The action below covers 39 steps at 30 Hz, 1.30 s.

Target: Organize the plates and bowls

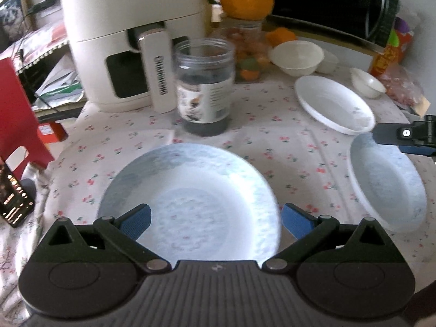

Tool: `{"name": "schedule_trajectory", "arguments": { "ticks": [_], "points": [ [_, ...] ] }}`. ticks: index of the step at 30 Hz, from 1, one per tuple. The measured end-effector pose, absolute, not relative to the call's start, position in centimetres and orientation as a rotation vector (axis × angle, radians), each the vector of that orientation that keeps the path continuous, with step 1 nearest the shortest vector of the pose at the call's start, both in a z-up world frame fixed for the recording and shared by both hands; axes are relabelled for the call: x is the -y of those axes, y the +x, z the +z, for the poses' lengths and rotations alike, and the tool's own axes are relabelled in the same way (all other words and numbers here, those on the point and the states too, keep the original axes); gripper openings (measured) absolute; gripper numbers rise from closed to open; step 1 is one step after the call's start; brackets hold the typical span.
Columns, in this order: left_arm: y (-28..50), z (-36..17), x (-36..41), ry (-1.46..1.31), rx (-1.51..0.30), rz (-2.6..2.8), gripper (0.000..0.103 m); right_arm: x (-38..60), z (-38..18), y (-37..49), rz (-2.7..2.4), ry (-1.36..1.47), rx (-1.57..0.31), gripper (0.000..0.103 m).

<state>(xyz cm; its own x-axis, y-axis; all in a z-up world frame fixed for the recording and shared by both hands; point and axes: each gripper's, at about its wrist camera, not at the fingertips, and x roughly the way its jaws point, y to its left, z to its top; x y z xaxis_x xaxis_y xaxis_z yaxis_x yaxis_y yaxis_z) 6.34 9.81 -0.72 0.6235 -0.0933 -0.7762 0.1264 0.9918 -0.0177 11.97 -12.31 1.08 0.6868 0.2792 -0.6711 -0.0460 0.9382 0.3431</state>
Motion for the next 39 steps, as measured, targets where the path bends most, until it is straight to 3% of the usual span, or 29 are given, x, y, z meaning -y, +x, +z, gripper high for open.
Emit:
{"name": "schedule_trajectory", "arguments": {
  "ticks": [14,28,32,34,36,39],
  "points": [
    [6.6,-3.0,-14.7,0.058,-0.861,-0.078,0.101,4.3,-1.5,11.4,0.335,0.235,-0.805,0.101],
    [6.8,-4.1,-16.5,-0.006,-0.900,-0.089,0.072,1.1,-4.5,11.3,0.368,0.186,-0.840,0.098],
    [6.8,-4.1,-16.7,-0.016,-0.899,-0.072,0.064,0.8,-4.8,11.2,0.378,0.179,-0.845,0.084],
    [6.8,-4.1,-16.8,-0.012,-0.901,-0.061,0.058,0.5,-5.0,11.2,0.393,0.169,-0.848,0.070],
    [6.8,-4.2,-17.0,-0.022,-0.903,-0.049,0.054,0.2,-5.1,11.2,0.409,0.150,-0.856,0.041],
    [6.8,-4.0,-17.3,-0.037,-0.904,-0.023,0.044,-0.4,-5.4,11.2,0.442,0.127,-0.869,0.023]
  ]
}}
